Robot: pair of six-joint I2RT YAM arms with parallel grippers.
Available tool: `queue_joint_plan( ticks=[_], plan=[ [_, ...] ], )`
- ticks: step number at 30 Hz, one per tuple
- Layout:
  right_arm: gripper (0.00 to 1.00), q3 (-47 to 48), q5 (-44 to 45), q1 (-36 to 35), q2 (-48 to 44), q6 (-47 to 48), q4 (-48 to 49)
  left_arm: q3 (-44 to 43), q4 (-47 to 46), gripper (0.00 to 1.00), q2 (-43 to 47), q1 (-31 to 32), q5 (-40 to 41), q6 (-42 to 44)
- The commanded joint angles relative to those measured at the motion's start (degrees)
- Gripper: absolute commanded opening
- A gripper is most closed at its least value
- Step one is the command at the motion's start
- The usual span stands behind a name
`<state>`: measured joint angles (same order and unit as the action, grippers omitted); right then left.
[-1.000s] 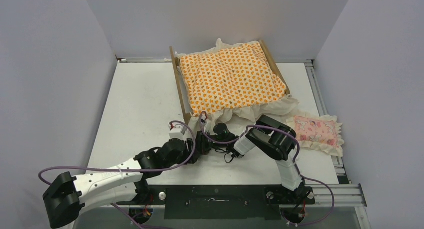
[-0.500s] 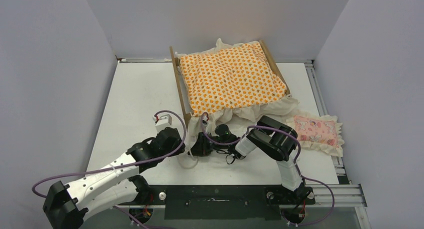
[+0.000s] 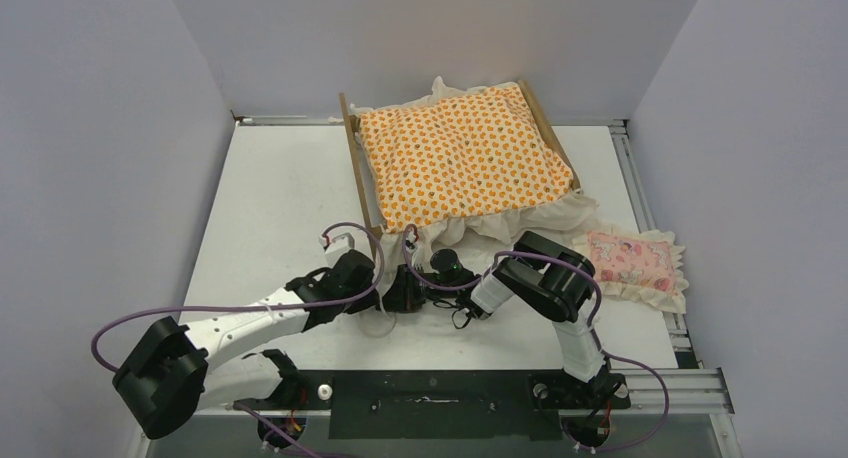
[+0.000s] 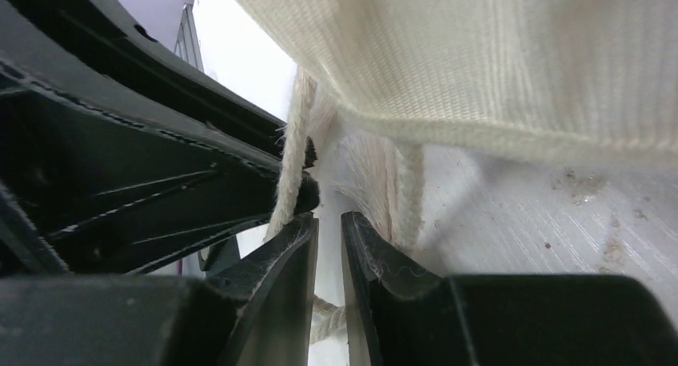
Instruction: Set up the pet bed
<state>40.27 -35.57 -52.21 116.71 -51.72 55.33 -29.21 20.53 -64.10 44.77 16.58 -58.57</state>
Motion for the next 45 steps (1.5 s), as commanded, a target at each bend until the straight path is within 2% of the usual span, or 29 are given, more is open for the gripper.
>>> queue_joint_plan(
  ticks=[1,9,18,23,27,29,32,36,39,42,45],
  plan=[
    [0.2,-0.72,0.35,-0.44,-0.23,0.84,0.73,1.17,-7.28,0.29,-1.88,-0.39,0.54,-3.59],
    [0.2,-0.37,0.29,-0.69,0.46,0.66,1.35,2.93,-9.15,0.33,-4.86,-0.38,5.48,-6.38],
    [0.2,-0.02,-0.25,-0.79,0.9,0.75,1.74,2.89,-12.16,0.36,-11.15,-0.16,5.21,-6.47],
    [0.2,-0.11,-0.37,-0.79,0.5,0.91,1.65,2.32,-9.49,0.2,-13.11,1.83,5.62,-8.3],
    [0.2,0.02,-0.22,-0.63,-0.69,1.67,0.45,2.49,-7.88,0.0,-12.42,4.45,6.94,-9.98],
    [0.23,-0.5,0.8,-0.75,-2.65,3.16,-1.83,2.31,-6.33,0.0,-10.89,4.62,7.96,-10.09],
    [0.35,-1.67,5.83,-1.14,-8.67,7.37,-9.24,1.16,-2.54,0.0,-7.44,4.64,11.02,-9.0],
    [0.49,-1.73,19.09,-4.21,-18.52,14.24,-24.19,-0.14,0.15,0.0,-3.71,4.32,13.06,-6.49],
    [0.53,-1.75,31.62,-8.56,-23.6,15.16,-31.8,-0.66,0.79,0.0,-2.95,4.33,13.19,-6.12],
    [0.57,-2.87,42.91,-13.21,-26.63,13.08,-34.86,-0.37,0.13,0.0,-2.8,4.27,12.52,-6.03],
    [0.57,-3.7,46.04,-15.73,-26.37,10.24,-33.17,-0.06,-0.85,0.0,-2.95,4.27,11.68,-5.79]
  ],
)
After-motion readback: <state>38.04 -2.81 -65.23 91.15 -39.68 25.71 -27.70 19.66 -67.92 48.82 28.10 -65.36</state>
